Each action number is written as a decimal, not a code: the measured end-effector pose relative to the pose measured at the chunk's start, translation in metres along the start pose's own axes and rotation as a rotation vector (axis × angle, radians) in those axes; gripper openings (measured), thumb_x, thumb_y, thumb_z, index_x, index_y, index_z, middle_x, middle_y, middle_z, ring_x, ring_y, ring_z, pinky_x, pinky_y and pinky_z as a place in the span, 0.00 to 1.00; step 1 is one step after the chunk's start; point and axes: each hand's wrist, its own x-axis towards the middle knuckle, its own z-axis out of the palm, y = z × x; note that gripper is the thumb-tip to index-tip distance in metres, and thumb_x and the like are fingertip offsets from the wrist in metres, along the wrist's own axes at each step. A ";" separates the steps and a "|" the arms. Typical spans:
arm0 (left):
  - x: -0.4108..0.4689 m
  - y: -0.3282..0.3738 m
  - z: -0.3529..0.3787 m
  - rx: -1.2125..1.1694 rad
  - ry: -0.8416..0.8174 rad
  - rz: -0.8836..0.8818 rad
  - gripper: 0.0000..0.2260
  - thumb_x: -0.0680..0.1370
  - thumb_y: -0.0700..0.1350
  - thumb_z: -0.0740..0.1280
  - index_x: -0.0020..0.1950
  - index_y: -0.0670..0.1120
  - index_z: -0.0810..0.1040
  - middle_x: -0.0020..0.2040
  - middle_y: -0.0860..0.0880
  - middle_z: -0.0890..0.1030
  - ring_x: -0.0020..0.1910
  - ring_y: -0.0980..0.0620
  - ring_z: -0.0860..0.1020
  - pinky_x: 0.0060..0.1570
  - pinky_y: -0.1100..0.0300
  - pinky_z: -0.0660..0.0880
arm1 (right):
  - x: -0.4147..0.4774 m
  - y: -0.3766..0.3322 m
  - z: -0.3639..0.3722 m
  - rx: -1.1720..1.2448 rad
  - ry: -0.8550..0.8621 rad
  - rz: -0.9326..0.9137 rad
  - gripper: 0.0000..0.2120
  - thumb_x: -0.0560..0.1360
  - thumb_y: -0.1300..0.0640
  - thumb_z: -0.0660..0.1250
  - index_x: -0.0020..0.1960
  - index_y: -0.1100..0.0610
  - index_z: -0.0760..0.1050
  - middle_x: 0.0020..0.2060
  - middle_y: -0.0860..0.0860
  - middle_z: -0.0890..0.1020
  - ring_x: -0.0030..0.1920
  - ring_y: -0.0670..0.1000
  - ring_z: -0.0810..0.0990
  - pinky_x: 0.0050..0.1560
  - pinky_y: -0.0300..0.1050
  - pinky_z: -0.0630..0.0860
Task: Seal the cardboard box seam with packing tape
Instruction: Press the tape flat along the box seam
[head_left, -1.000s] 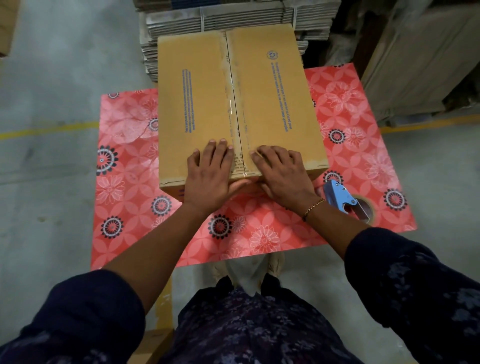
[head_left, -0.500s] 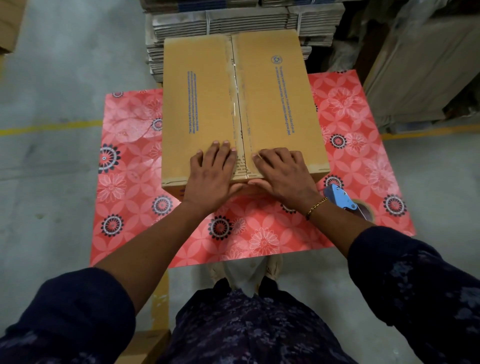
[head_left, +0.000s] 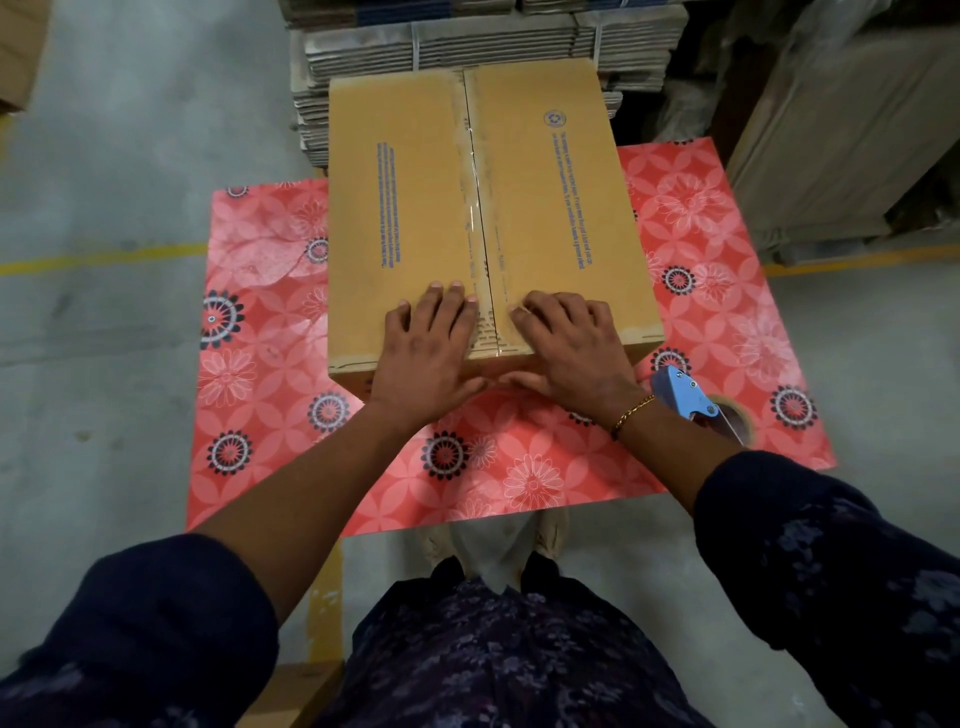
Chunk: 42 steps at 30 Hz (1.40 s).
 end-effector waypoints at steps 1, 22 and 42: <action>0.000 0.000 0.000 0.001 0.002 0.002 0.43 0.73 0.69 0.65 0.79 0.43 0.61 0.79 0.42 0.65 0.78 0.40 0.64 0.65 0.40 0.67 | 0.001 -0.003 0.000 0.000 0.000 0.017 0.38 0.71 0.31 0.65 0.72 0.53 0.68 0.68 0.53 0.74 0.63 0.58 0.73 0.56 0.55 0.67; 0.002 0.005 0.005 -0.022 0.000 -0.045 0.43 0.71 0.63 0.72 0.78 0.44 0.63 0.79 0.42 0.66 0.78 0.40 0.65 0.66 0.38 0.67 | -0.001 -0.010 0.003 -0.059 -0.025 0.027 0.38 0.71 0.36 0.68 0.73 0.56 0.67 0.69 0.55 0.73 0.64 0.58 0.71 0.58 0.56 0.68; 0.001 0.002 0.004 -0.046 0.035 0.014 0.36 0.81 0.68 0.49 0.77 0.43 0.66 0.79 0.41 0.68 0.77 0.38 0.66 0.64 0.38 0.67 | 0.002 0.007 -0.008 -0.020 -0.042 -0.095 0.29 0.80 0.36 0.57 0.73 0.54 0.68 0.68 0.53 0.75 0.60 0.58 0.74 0.53 0.56 0.68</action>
